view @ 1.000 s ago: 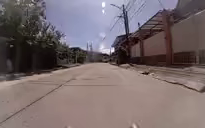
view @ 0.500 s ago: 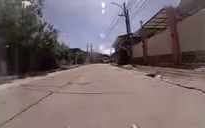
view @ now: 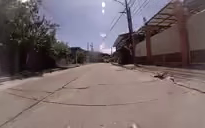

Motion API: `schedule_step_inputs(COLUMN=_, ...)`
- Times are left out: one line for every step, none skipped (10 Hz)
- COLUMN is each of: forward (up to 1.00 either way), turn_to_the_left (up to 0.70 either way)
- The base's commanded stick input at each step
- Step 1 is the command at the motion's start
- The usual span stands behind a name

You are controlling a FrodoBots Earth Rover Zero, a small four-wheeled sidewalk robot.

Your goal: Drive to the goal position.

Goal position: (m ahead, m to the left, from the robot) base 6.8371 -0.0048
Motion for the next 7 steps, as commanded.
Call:
schedule_step_inputs(forward=1.0, turn_to_the_left=0.0)
schedule_step_inputs(forward=1.0, turn_to_the_left=0.0)
schedule_step_inputs(forward=1.0, turn_to_the_left=0.0)
schedule_step_inputs(forward=1.0, turn_to_the_left=0.0)
schedule_step_inputs(forward=1.0, turn_to_the_left=0.0)
schedule_step_inputs(forward=1.0, turn_to_the_left=0.0)
schedule_step_inputs(forward=1.0, turn_to_the_left=0.0)
